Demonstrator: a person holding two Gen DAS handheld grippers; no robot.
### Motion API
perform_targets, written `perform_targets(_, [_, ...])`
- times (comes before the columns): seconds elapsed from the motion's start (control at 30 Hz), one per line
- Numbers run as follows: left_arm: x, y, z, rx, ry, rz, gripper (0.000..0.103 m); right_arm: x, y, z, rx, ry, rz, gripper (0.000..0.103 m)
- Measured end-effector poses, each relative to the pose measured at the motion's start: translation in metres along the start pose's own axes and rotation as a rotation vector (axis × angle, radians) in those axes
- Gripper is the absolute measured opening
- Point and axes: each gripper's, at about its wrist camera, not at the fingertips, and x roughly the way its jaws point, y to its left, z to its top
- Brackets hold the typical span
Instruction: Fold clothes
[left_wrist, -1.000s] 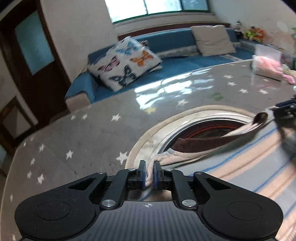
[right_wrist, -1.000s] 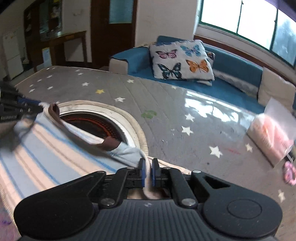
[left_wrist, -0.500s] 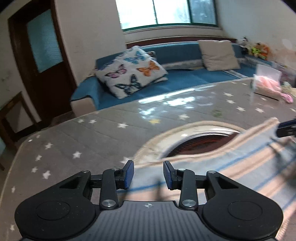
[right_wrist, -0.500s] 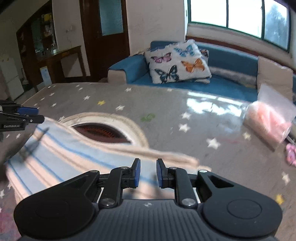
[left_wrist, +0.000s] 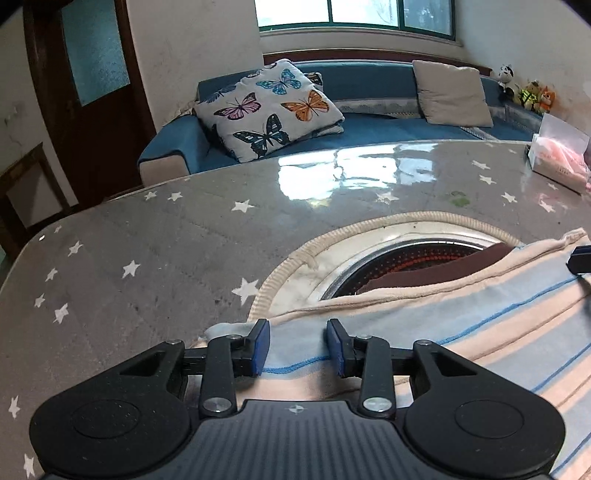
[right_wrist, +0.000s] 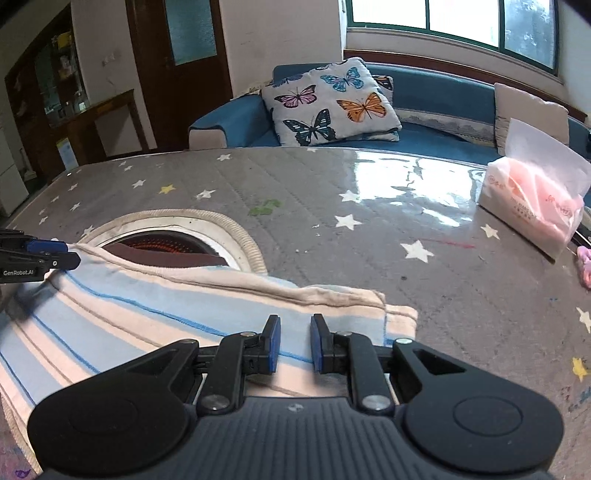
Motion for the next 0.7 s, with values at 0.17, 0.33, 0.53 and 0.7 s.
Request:
perform_targets(0.17, [-0.023, 0.002, -0.004, -0.004, -0.03, 0.018, 0.04, -0.007, -0.003, 0.0, 0.006, -0.006, -0.026, 0.017])
perform_targets(0.33, [-0.049, 0.004, -0.025, 0.012, -0.029, 0.031, 0.049, -0.021, 0.005, -0.008, -0.023, -0.004, -0.023, 0.019])
perform_targets(0.53, [-0.08, 0.003, -0.06, 0.016, -0.024, 0.037, 0.049, -0.046, 0.018, -0.031, -0.059, 0.005, 0.013, 0.021])
perform_targets(0.7, [-0.1, 0.002, -0.085, 0.022, -0.023, 0.056, 0.049, -0.07, 0.027, -0.057, -0.087, 0.006, 0.013, 0.022])
